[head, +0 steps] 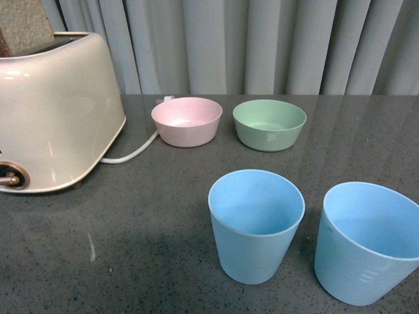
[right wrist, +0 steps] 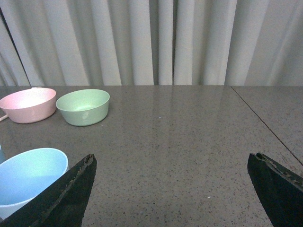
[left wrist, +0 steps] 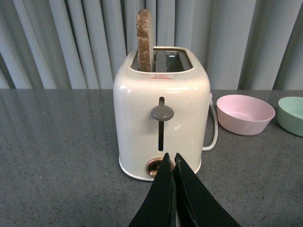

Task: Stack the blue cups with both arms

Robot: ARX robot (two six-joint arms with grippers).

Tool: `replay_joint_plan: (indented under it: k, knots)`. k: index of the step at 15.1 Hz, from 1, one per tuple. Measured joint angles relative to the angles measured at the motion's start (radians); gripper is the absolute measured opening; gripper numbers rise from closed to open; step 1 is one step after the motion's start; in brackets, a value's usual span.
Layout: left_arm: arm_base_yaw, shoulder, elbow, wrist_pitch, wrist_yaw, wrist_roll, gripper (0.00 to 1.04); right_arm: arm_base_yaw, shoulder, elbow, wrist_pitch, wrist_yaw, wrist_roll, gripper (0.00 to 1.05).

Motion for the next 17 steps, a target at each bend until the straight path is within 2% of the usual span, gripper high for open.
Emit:
replay_joint_plan:
  k: [6, 15, 16, 17]
  knots:
    - [0.0, -0.179, -0.074, -0.094, 0.0, 0.0, 0.01, 0.0, 0.0, 0.0, 0.0, 0.0, 0.0, 0.98]
    - [0.0, -0.356, -0.074, -0.263, 0.0, 0.0, 0.01, 0.0, 0.0, 0.0, 0.0, 0.0, 0.0, 0.98]
    - [0.0, -0.444, -0.074, -0.401, 0.0, 0.0, 0.01, 0.0, 0.0, 0.0, 0.0, 0.0, 0.0, 0.98]
    - [0.0, -0.515, -0.074, -0.443, -0.002, 0.0, 0.01, 0.0, 0.0, 0.0, 0.0, 0.0, 0.0, 0.98]
